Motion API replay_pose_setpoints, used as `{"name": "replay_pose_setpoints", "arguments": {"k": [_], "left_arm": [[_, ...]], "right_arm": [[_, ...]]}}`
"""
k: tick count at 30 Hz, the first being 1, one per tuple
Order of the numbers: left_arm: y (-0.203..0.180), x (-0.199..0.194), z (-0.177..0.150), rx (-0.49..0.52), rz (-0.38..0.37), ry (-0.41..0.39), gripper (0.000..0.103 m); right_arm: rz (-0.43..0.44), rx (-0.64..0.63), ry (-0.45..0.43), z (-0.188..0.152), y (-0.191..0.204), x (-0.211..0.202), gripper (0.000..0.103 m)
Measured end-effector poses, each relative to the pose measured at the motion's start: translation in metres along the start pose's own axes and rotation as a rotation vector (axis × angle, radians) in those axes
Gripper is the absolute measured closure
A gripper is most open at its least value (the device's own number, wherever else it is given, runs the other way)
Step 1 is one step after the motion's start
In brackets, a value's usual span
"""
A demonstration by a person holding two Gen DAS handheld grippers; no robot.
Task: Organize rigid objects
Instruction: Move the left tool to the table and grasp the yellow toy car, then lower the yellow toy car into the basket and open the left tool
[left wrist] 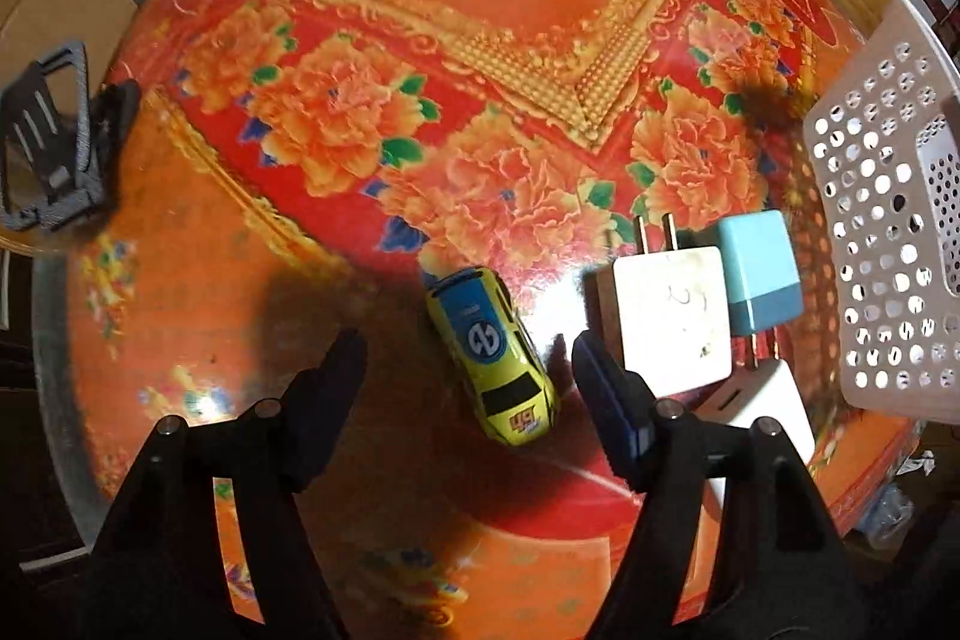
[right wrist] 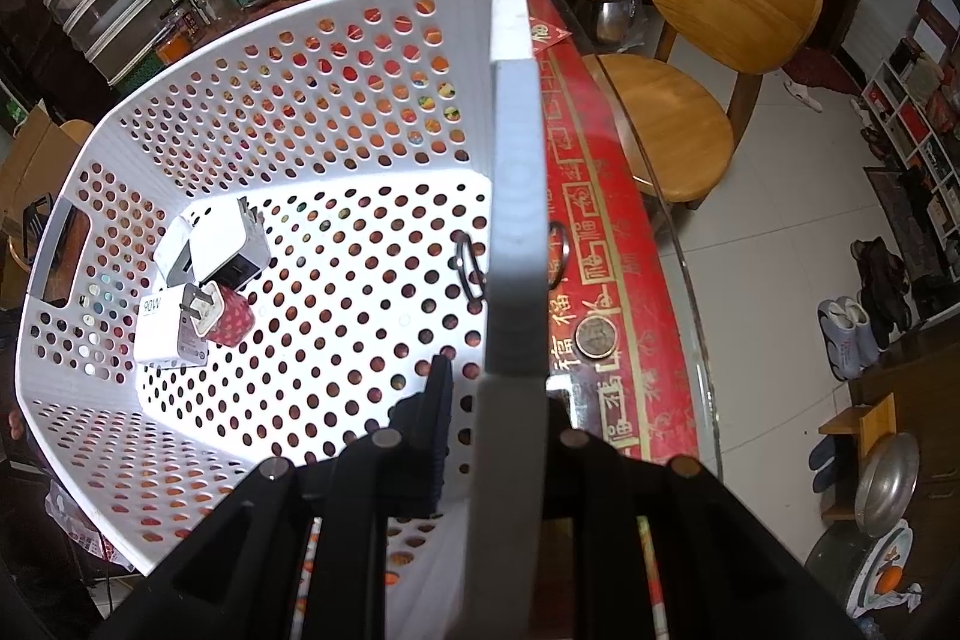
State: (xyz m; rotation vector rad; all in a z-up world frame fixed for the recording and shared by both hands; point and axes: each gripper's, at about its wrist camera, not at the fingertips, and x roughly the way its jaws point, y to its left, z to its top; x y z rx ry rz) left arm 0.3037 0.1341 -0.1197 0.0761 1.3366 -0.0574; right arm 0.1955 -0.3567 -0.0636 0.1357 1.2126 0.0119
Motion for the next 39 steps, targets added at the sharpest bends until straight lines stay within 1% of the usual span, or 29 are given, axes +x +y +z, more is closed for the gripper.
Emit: {"name": "replay_pose_setpoints", "arguments": {"k": [1, 2, 4, 5, 8, 11, 15, 18, 21, 24, 25, 26, 29, 31, 33, 35, 36, 37, 39], "left_arm": [[0.000, 0.002, 0.000, -0.006, -0.007, -0.002, 0.042], [0.002, 0.004, 0.000, -0.017, -0.022, -0.010, 0.053], [0.004, 0.005, 0.001, -0.023, -0.019, -0.018, 0.069], [0.005, 0.004, 0.001, -0.023, -0.018, -0.017, 0.072], [0.003, 0.004, 0.004, -0.013, -0.017, -0.022, 0.075], [-0.001, -0.003, 0.009, -0.006, -0.017, -0.043, 0.075], [-0.007, -0.024, 0.010, 0.001, -0.003, -0.091, 0.075], [-0.014, -0.052, 0.010, 0.000, 0.003, -0.159, 0.075], [-0.035, -0.092, 0.014, 0.040, -0.008, -0.242, 0.075], [-0.073, -0.136, 0.021, 0.123, -0.004, -0.322, 0.075], [-0.081, -0.145, 0.024, 0.144, -0.009, -0.333, 0.075], [-0.099, -0.157, 0.028, 0.179, -0.023, -0.350, 0.075], [-0.141, -0.173, 0.039, 0.259, -0.058, -0.354, 0.075], [-0.173, -0.171, 0.046, 0.313, -0.084, -0.331, 0.075], [-0.212, -0.162, 0.051, 0.384, -0.103, -0.289, 0.075], [-0.257, -0.147, 0.055, 0.484, -0.106, -0.241, 0.075], [-0.271, -0.142, 0.055, 0.516, -0.108, -0.229, 0.075], [-0.293, -0.133, 0.057, 0.562, -0.104, -0.197, 0.075], [-0.322, -0.122, 0.059, 0.616, -0.098, -0.173, 0.075]], "right_arm": [[0.000, 0.001, 0.000, 0.000, 0.000, 0.000, 0.086], [-0.001, 0.001, 0.000, 0.000, 0.000, 0.000, 0.086], [-0.004, 0.001, 0.000, 0.000, 0.001, 0.000, 0.086], [-0.005, 0.000, 0.001, 0.000, 0.001, 0.000, 0.086], [-0.009, -0.001, 0.003, 0.001, 0.002, 0.001, 0.086], [-0.008, -0.001, 0.002, 0.000, 0.002, 0.001, 0.086], [-0.008, -0.001, 0.002, 0.000, 0.002, 0.001, 0.086], [-0.006, 0.000, 0.001, 0.000, 0.002, 0.001, 0.086], [-0.007, -0.002, 0.001, 0.000, 0.002, 0.001, 0.086], [-0.010, -0.005, 0.001, 0.000, 0.003, 0.001, 0.086], [-0.010, -0.005, 0.001, 0.000, 0.003, 0.001, 0.086], [-0.009, -0.006, 0.002, 0.000, 0.003, 0.001, 0.086], [-0.010, -0.004, 0.001, 0.000, 0.003, 0.001, 0.086], [-0.008, -0.004, 0.001, 0.000, 0.003, 0.001, 0.086], [-0.011, -0.006, 0.001, 0.000, 0.003, 0.001, 0.086], [-0.010, -0.007, 0.003, -0.001, 0.003, 0.001, 0.086], [-0.010, -0.007, 0.003, 0.000, 0.003, 0.001, 0.086], [-0.010, -0.007, 0.004, 0.000, 0.003, 0.001, 0.086], [-0.014, -0.010, 0.007, 0.000, 0.004, 0.001, 0.086]]}}
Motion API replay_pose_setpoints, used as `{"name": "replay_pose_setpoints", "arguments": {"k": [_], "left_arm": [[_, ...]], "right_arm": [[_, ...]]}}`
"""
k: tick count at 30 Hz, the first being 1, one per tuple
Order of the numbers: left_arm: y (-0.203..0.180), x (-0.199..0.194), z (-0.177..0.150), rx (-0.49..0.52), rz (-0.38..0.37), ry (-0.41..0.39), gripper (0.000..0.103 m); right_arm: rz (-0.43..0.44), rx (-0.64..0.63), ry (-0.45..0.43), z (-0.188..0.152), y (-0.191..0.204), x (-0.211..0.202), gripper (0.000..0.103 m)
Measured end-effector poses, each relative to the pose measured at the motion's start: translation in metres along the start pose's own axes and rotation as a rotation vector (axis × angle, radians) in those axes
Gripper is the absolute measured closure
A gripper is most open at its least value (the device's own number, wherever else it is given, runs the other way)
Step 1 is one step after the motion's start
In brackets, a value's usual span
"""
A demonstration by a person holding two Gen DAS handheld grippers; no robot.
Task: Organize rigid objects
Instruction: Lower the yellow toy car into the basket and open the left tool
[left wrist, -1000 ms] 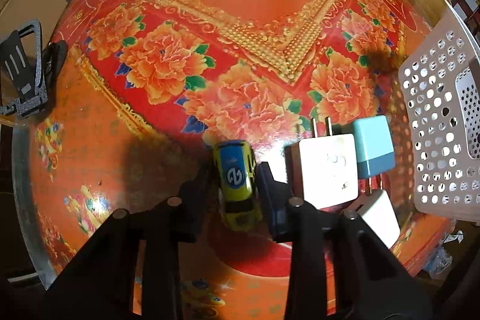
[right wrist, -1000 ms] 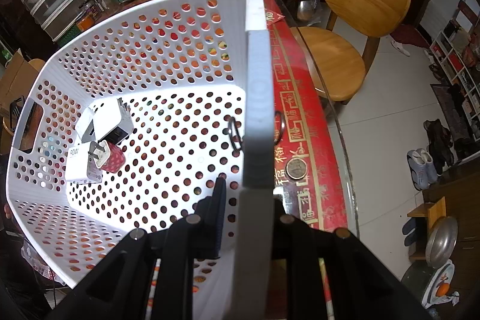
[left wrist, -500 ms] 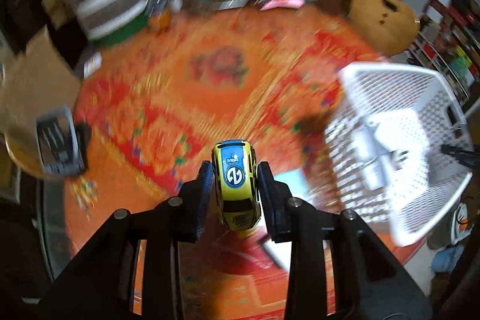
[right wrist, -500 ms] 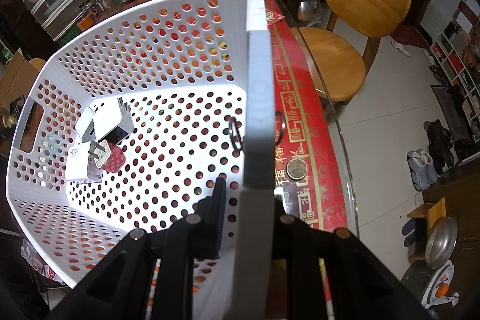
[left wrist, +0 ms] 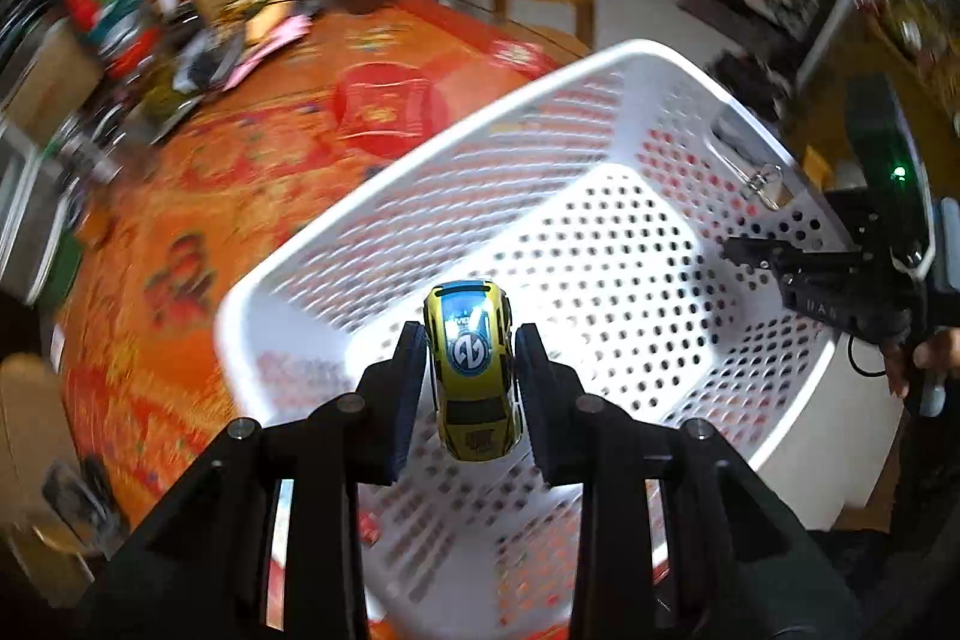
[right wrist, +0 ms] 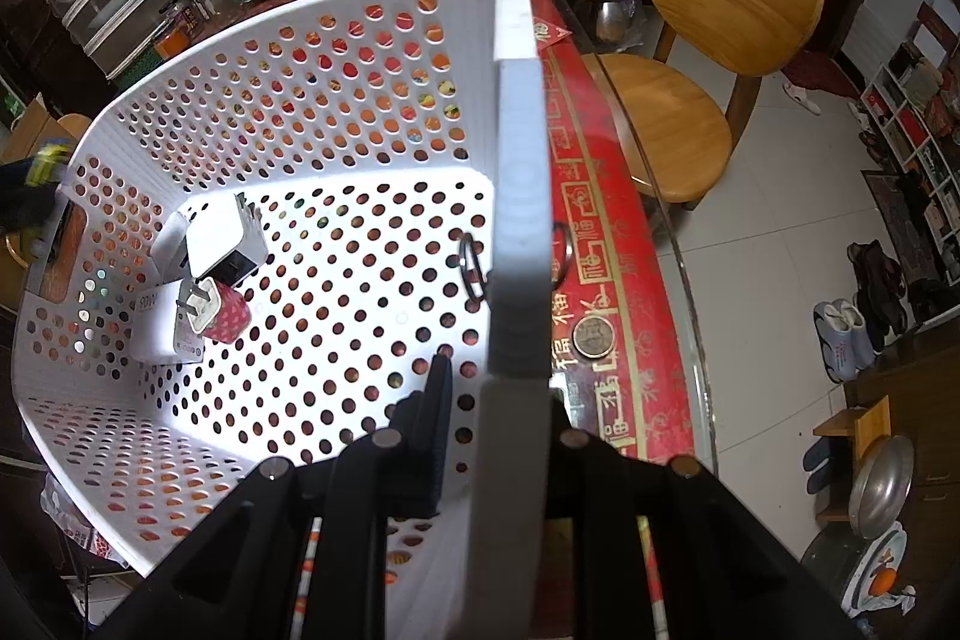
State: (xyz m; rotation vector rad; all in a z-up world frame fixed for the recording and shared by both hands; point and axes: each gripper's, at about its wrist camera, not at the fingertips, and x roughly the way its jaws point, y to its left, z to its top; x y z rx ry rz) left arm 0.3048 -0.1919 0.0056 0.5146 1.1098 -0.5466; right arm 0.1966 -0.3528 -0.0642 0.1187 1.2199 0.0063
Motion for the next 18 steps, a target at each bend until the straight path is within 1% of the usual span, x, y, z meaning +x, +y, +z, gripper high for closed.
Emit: {"name": "replay_pose_setpoints", "arguments": {"k": [5, 6, 8, 13, 18], "left_arm": [[-0.032, 0.039, 0.024, 0.055, -0.010, 0.064, 0.075], [-0.037, 0.046, 0.028, 0.062, -0.023, 0.074, 0.075], [-0.043, 0.058, 0.031, 0.072, -0.032, 0.089, 0.075], [-0.048, 0.087, 0.031, 0.080, -0.036, 0.125, 0.075], [-0.051, 0.105, 0.028, 0.085, -0.034, 0.165, 0.075]], "right_arm": [[-0.002, 0.003, 0.002, 0.000, 0.002, 0.001, 0.086], [-0.002, 0.004, 0.002, 0.000, 0.002, 0.001, 0.086], [-0.001, 0.004, 0.003, 0.000, 0.002, 0.001, 0.086], [0.000, 0.003, 0.005, 0.000, 0.002, 0.000, 0.086], [0.006, 0.002, 0.004, 0.000, 0.000, 0.000, 0.086]]}}
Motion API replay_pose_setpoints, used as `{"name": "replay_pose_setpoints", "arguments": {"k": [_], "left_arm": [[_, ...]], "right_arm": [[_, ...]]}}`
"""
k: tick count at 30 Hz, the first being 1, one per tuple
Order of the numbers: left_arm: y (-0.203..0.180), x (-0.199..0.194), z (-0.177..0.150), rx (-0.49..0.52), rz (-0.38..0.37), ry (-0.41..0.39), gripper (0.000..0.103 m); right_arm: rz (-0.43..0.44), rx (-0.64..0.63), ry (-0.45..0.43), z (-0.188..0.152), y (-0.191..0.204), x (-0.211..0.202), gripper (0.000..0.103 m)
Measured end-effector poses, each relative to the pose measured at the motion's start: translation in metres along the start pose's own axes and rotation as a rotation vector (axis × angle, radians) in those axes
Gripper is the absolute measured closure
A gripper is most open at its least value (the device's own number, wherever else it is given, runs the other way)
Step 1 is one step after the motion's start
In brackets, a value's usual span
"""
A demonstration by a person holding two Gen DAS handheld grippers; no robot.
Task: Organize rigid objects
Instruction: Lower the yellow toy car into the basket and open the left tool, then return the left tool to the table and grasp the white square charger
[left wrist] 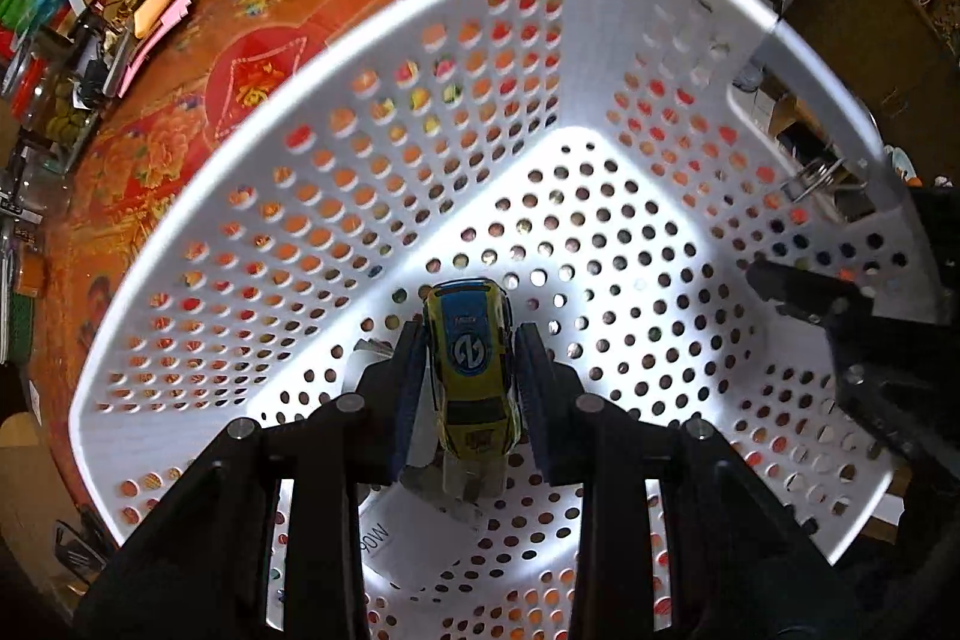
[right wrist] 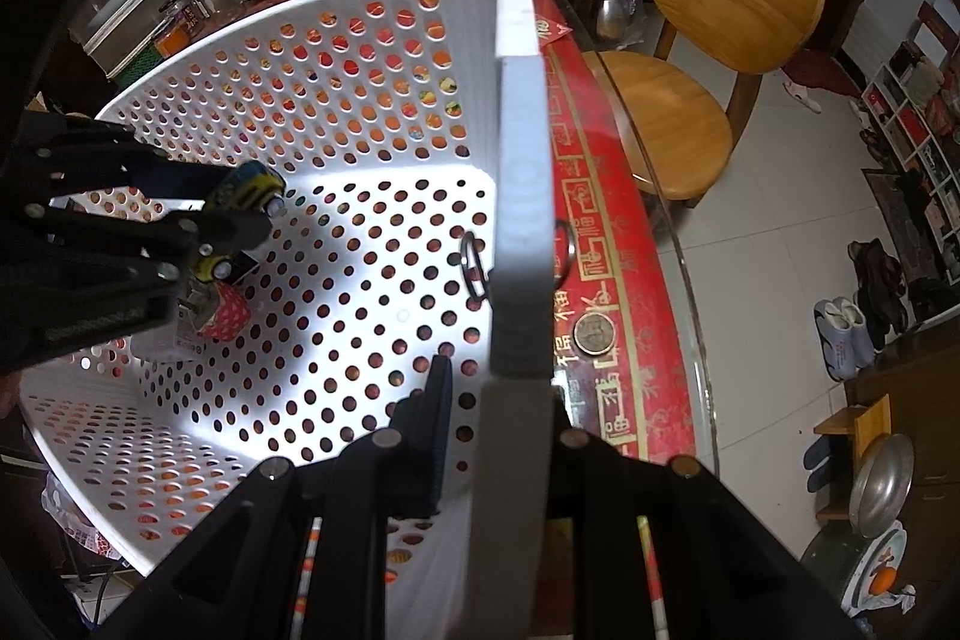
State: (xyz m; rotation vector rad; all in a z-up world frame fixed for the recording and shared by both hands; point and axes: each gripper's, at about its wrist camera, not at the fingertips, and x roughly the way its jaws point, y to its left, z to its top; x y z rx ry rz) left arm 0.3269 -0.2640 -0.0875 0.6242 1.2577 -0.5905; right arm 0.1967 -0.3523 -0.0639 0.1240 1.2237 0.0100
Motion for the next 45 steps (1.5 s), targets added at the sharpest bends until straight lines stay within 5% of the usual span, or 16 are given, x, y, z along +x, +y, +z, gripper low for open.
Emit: {"name": "replay_pose_setpoints", "arguments": {"k": [13, 15, 17, 24, 31, 36, 41, 45], "left_arm": [[0.000, -0.004, -0.003, 0.006, -0.007, -0.021, 0.072], [0.001, -0.010, -0.006, 0.003, -0.007, -0.032, 0.061], [0.004, -0.019, -0.010, 0.005, 0.011, -0.052, 0.036], [0.037, -0.077, -0.039, -0.050, 0.065, -0.156, 0.018], [0.097, -0.146, -0.103, -0.167, 0.226, -0.242, 0.002], [0.151, -0.176, -0.164, -0.300, 0.285, -0.271, 0.001], [0.201, -0.164, -0.218, -0.415, 0.316, -0.245, 0.001], [0.230, -0.123, -0.253, -0.506, 0.255, -0.171, 0.001]], "right_arm": [[0.002, 0.000, -0.001, 0.000, -0.001, 0.000, 0.086], [-0.001, 0.001, -0.001, 0.000, -0.001, 0.000, 0.086], [-0.004, 0.000, 0.001, 0.000, 0.000, 0.001, 0.086], [-0.007, 0.000, 0.001, 0.000, 0.001, 0.000, 0.086], [-0.005, 0.000, -0.003, 0.000, 0.002, 0.000, 0.086], [-0.002, -0.001, -0.003, 0.000, 0.002, -0.001, 0.086], [-0.004, -0.001, -0.006, -0.001, 0.002, -0.001, 0.086], [0.000, 0.001, -0.008, -0.001, 0.002, -0.001, 0.086]]}}
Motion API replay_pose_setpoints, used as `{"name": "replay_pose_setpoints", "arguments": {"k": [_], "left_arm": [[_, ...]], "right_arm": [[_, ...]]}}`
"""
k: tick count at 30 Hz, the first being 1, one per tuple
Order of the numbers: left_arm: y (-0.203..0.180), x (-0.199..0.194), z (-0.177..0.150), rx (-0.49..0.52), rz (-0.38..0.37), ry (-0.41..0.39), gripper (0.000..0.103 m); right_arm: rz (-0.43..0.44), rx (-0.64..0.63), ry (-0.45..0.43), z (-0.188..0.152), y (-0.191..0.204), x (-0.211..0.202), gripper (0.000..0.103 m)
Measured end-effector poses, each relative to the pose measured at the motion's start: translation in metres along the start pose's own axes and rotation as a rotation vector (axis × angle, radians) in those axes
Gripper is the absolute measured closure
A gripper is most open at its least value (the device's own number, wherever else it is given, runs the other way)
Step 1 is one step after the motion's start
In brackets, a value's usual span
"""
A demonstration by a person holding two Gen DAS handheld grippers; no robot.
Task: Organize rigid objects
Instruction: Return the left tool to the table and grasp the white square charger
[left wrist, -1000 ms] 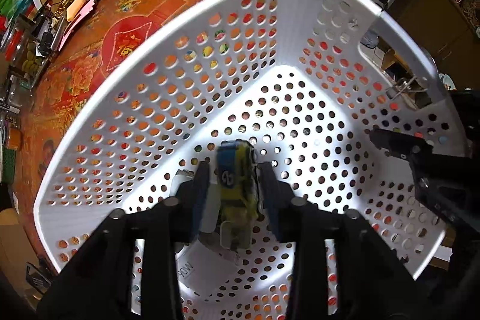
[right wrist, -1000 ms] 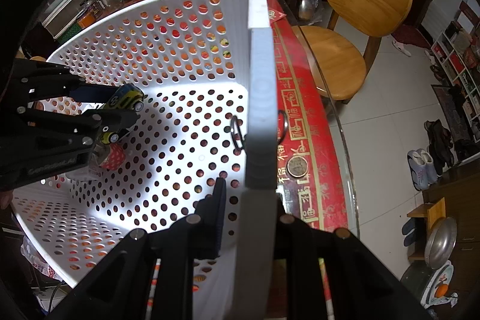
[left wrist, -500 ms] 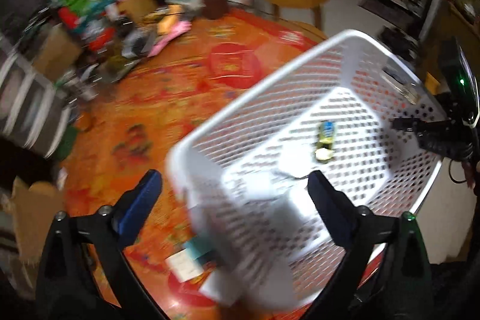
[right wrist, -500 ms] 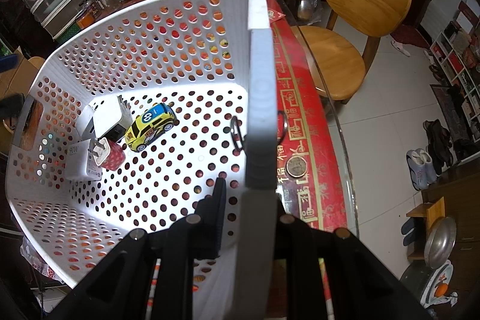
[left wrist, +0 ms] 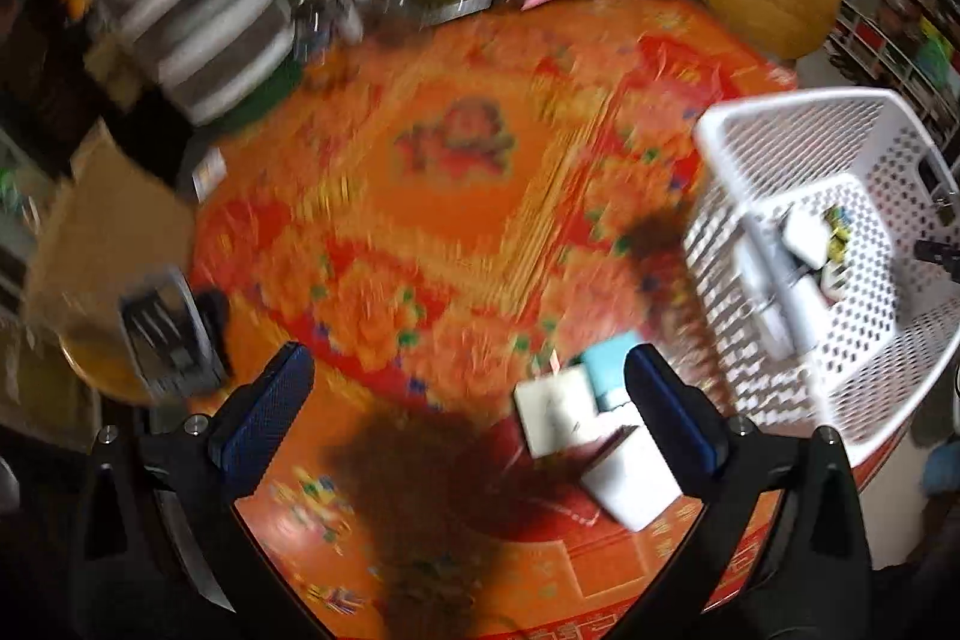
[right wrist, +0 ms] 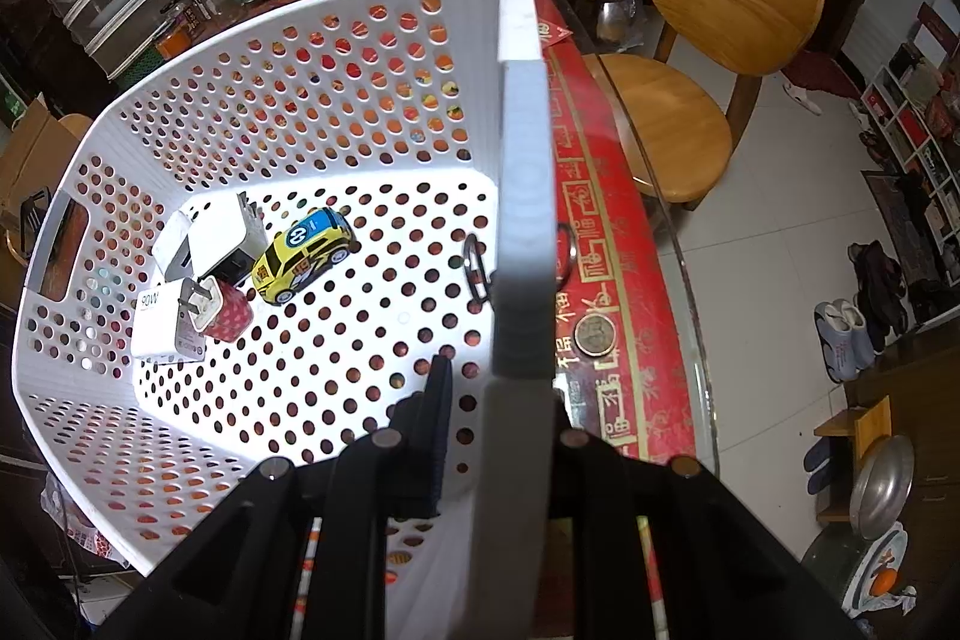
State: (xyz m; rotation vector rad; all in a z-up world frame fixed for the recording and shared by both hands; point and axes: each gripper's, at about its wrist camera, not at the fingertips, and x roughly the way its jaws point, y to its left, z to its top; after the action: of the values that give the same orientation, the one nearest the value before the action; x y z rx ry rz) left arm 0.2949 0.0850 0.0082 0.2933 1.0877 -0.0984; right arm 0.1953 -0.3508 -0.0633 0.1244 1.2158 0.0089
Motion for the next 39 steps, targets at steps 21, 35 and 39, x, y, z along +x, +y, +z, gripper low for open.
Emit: {"name": "replay_pose_setpoints", "arguments": {"k": [21, 35, 39], "left_arm": [[-0.049, 0.112, -0.049, -0.006, -0.105, 0.189, 0.024], [-0.037, 0.089, -0.039, -0.047, -0.125, 0.117, 0.060], [-0.032, 0.053, -0.024, -0.031, -0.100, 0.057, 0.060]], "right_arm": [[0.002, -0.002, -0.001, 0.000, 0.000, -0.001, 0.086], [0.000, -0.004, 0.001, -0.001, 0.000, -0.001, 0.086], [0.000, -0.004, 0.000, 0.000, 0.000, -0.001, 0.086]]}}
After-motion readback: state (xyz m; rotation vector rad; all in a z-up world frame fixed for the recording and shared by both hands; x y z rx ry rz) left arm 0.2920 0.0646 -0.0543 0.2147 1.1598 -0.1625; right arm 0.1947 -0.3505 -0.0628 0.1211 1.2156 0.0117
